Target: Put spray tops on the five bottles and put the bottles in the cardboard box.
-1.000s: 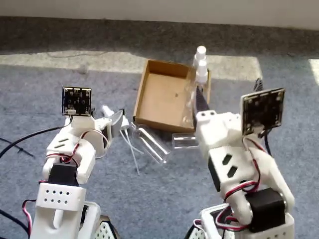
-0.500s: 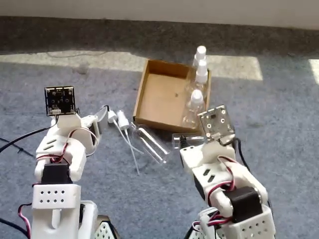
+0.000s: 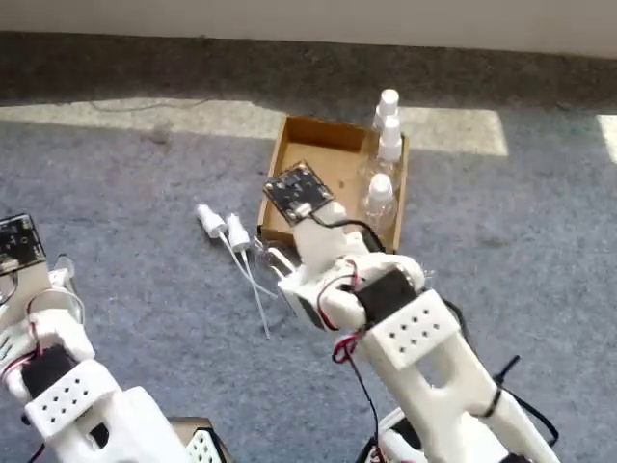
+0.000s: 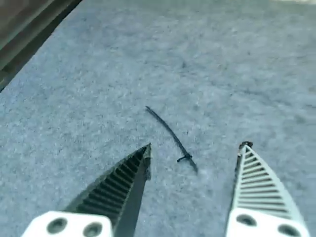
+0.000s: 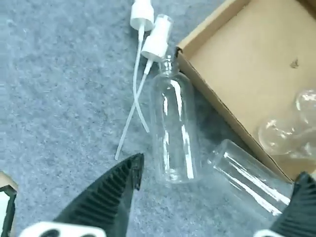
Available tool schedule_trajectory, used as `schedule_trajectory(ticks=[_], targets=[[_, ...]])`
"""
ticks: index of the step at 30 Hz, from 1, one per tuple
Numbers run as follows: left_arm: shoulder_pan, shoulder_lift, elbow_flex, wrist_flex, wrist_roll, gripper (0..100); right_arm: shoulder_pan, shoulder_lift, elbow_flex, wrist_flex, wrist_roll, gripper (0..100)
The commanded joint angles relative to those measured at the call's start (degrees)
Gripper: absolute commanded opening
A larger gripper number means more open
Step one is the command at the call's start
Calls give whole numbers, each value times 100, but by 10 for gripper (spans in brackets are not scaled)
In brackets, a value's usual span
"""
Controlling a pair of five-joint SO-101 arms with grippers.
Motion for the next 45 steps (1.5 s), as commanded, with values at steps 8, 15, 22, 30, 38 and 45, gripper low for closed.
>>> schedule_trajectory(ticks=[8, 15, 22, 30, 38, 45], targets=[[-251, -101, 1499, -1037, -738, 260, -277, 1930, -831, -1024, 62, 396], [-207, -101, 1657, -1037, -721, 260, -295, 2580, -831, -1147, 62, 396], [-215, -101, 1657, -1029, -712, 260, -277, 3020, -831, -1314, 62, 396], [-207, -101, 1657, -1029, -712, 260, -277, 3090, -813, -1543, 62, 396], [-224, -101, 1657, -1029, -712, 260, -242, 1657, -866, 365, 844, 396], [-198, -84, 1657, -1020, -712, 260, 1701, -145, -743, 2141, 2470, 396]])
